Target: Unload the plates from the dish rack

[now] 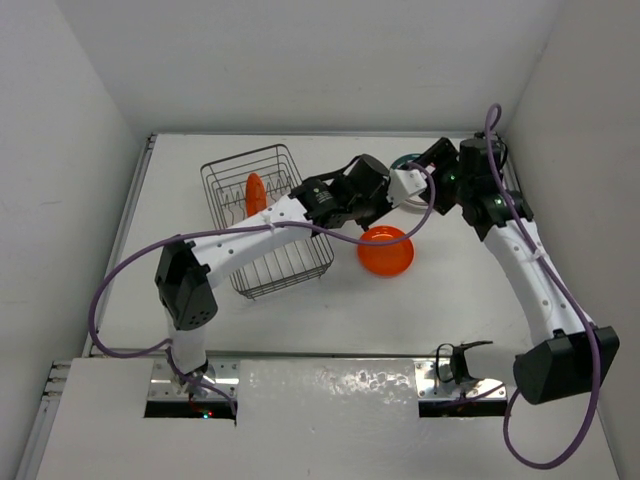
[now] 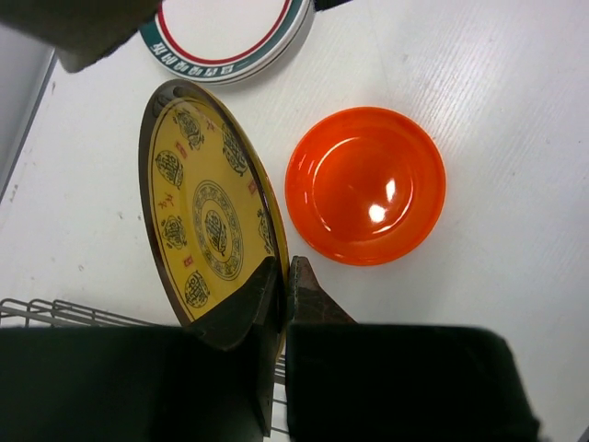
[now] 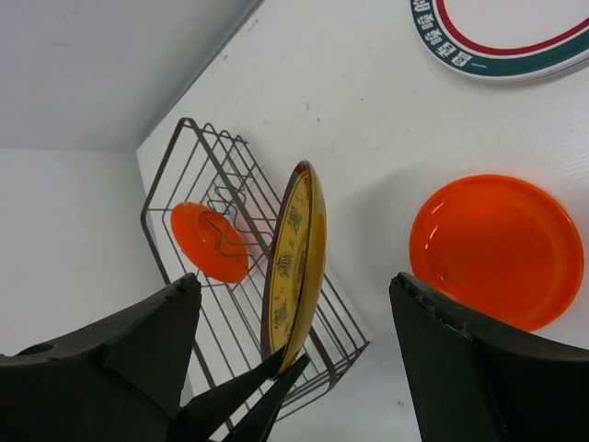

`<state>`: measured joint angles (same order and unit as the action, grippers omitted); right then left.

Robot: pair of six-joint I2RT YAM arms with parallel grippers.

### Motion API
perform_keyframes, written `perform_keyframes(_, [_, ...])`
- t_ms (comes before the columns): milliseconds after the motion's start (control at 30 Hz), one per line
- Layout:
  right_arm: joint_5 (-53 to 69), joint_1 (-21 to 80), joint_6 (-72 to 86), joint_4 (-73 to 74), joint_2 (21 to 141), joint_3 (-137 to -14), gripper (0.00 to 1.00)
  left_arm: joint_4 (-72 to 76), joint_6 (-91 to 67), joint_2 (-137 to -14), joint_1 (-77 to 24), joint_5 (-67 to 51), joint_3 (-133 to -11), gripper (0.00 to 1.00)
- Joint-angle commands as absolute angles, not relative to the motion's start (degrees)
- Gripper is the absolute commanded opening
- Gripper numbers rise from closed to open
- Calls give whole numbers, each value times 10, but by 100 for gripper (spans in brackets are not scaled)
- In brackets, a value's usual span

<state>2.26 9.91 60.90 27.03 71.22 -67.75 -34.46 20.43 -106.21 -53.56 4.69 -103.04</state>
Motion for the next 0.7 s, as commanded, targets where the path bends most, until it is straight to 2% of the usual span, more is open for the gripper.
perform_keyframes(0, [43,107,603,275,760,-708,81,-302,195,-1046,-544,38,-1039,0])
perform_keyframes(67, [59,114,600,282,786,-715,79,-299,190,-1044,-547,31,-1043,0])
perform_keyframes(133, [70,123,606,264,799,-712,69,-301,180,-1046,-548,15,-1056,2])
perform_keyframes(167, [89,125,606,258,807,-715,61,-301,177,-1047,-550,5,-1062,8])
perform_keyframes(200, [96,127,606,257,821,-719,47,-301,175,-1048,-552,4,-1064,9])
perform_keyframes(233, [97,127,606,257,824,-727,8,-294,170,-1047,-553,4,-1063,11])
perform_keyframes(267, [84,127,606,259,823,-729,0,-293,167,-1047,-555,4,-1063,14])
perform_keyframes(300, [78,126,603,263,816,-729,0,-291,163,-1048,-555,17,-1062,20])
perform_keyframes(333, [70,126,601,265,811,-728,0,-286,154,-1046,-554,30,-1059,36])
perform_keyframes(367, [60,122,598,268,808,-725,0,-281,148,-1043,-554,44,-1055,48])
perform_keyframes(433, [52,117,589,269,797,-704,0,-273,134,-1030,-554,78,-1038,66])
perform_keyframes(500, [53,108,592,248,779,-648,0,-252,122,-1017,-553,97,-1018,71])
perform_keyframes(533, [44,107,589,220,770,-631,0,-240,110,-1003,-552,117,-1001,97])
perform_keyframes(567, [26,105,575,221,761,-616,0,-240,98,-997,-549,148,-998,100])
perform_keyframes(667, [-34,88,547,188,719,-540,0,-252,27,-961,-530,233,-976,100])
